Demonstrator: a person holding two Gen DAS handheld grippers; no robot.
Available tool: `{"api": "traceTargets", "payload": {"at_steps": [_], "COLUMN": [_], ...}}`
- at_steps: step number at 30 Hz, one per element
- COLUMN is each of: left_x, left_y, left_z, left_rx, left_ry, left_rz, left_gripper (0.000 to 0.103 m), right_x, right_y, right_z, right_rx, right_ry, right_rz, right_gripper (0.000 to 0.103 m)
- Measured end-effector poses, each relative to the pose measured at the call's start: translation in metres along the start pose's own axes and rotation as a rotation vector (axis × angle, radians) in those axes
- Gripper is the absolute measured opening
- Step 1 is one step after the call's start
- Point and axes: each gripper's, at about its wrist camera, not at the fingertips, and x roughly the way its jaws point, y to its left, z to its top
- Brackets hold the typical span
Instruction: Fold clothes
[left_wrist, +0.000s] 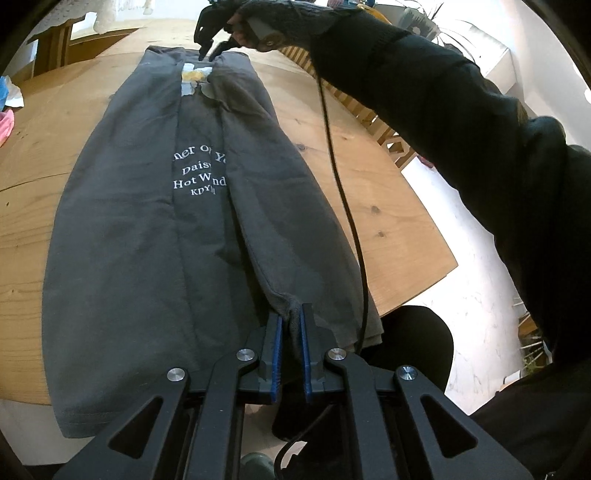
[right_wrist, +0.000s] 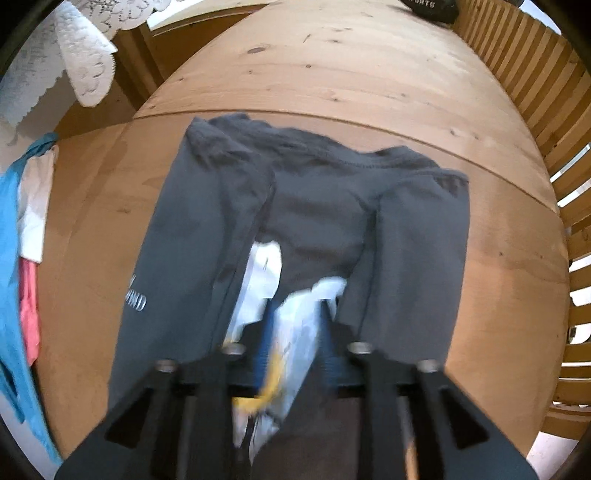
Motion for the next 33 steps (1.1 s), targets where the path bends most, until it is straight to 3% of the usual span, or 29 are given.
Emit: {"api": "traceTargets", "payload": {"at_steps": [7, 14, 20, 26, 29, 33], "left_x": [-0.025, -0.003, -0.005, -0.006, -0.006, -0.005], "left_y": [0.014, 0.029, 0.031, 0.026, 0.027, 0.025], "left_z": [0.003, -0.014, -0.023, -0.036, -0.037, -0.035], "left_rx": [-0.014, -0.042, -0.038, -0.012, -0.027, -0.029], "left_ry": [-0.058, 0.033, 0.05, 0.051, 0.036, 0.008], "left_rz": [0.033, 0.042, 0.032, 0.004, -0.007, -0.01], "left_gripper": [0.007, 0.007, 0.014, 0.015, 0.015, 0.015], "right_x": [-0.01, -0.044, -0.076, -0.103, -0.111, -0.113], "right_y": [-0.002, -0.025, -0.016, 0.01, 0.02, 0.026], "right_z": [-0.033, -0.091, -0.183, -0.292, -0.347, -0.396], "right_rx": [-0.077, -0.072, -0.135, -0.196, -0.215, -0.207], "right_ry": [0.049, 0.009, -0.003, -0.028, -0.018, 0.023], "right_rz": [-0.045, -0.019, 0.003, 0.053, 0.079, 0.108], "right_gripper": [0.04, 0.04, 0.04, 0.04, 0.04, 0.04]}}
